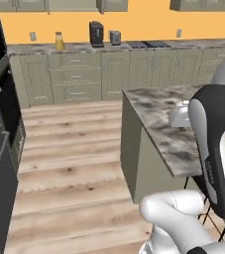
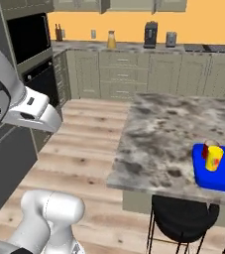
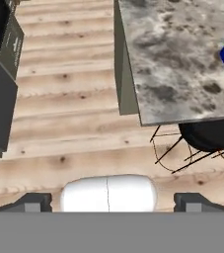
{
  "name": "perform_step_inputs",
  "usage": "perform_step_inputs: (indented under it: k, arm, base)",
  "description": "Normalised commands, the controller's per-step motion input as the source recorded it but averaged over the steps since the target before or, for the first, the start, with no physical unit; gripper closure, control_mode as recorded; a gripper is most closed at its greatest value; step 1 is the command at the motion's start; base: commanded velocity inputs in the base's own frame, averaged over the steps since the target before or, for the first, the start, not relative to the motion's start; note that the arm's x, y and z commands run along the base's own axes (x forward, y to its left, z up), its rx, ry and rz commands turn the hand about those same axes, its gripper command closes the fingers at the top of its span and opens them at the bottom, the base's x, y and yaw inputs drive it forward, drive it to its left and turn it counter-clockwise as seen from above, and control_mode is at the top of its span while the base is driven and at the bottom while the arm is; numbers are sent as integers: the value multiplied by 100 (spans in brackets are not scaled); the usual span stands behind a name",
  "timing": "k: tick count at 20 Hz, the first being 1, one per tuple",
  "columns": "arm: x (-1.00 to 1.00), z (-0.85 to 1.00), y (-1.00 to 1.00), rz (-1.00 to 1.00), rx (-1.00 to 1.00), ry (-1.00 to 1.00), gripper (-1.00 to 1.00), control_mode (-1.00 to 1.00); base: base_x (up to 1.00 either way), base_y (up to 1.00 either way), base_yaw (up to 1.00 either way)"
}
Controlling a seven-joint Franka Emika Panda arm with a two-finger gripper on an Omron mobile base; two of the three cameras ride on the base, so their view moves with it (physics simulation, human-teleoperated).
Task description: There is a tray on the dining counter. Grab the cup, mug, and pitcher and place them on the tray. The pitcher may be placed next to the tray if it cannot fit the tray.
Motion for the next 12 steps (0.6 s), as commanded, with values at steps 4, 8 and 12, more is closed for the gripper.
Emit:
perform_step_inputs:
  k: [4, 8, 12]
  arm:
    - [0, 0, 0, 0, 0, 0, -100, 100]
    - [0, 0, 0, 0, 0, 0, -100, 100]
    - [0, 0, 0, 0, 0, 0, -100, 100]
  base:
    - [100, 100, 0]
    - [100, 89, 0]
    - [100, 28, 0]
